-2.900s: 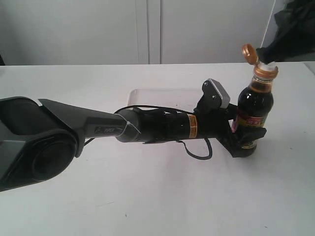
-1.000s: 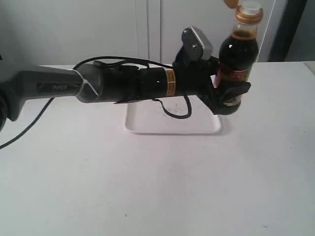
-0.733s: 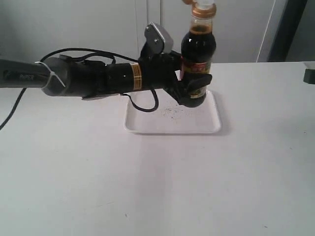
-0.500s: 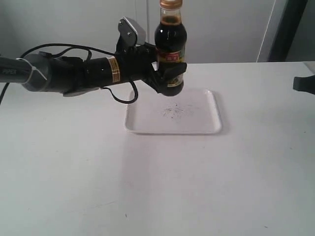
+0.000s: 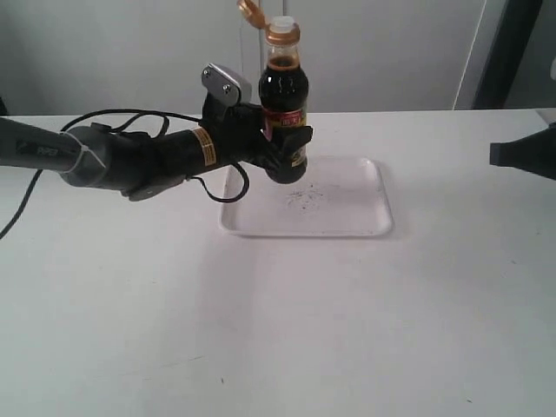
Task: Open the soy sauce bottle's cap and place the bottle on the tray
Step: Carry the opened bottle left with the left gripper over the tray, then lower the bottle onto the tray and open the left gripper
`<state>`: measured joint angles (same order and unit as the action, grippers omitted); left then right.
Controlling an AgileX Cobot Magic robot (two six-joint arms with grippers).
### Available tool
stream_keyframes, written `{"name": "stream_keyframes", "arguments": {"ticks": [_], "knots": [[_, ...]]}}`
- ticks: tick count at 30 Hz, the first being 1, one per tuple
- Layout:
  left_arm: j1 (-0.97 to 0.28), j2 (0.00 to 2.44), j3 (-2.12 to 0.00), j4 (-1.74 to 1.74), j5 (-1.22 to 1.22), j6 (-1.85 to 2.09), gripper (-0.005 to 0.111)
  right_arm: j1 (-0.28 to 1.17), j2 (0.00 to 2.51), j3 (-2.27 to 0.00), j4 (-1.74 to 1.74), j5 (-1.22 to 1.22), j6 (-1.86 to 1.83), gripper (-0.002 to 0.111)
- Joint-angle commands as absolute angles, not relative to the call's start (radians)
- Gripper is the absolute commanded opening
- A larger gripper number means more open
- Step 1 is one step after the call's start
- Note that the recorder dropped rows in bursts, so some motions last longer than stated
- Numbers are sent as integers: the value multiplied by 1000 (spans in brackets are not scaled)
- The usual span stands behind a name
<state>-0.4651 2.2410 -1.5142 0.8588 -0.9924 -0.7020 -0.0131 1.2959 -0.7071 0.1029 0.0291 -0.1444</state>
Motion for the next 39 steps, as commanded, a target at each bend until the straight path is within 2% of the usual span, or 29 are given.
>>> {"name": "stream_keyframes", "arguments": {"ticks": [1,19,39], "knots": [[-464,2232,-1526,760,-1106,-672,0,15,1319,-726,94,46,-160,0],[-524,2242,-1526,689,-1008,-603,0,32,1321,-768,94,90,-162,0],[-524,2320,-1526,623,-1044,-593,0,32,1321,-768,96,90,-162,0]]}}
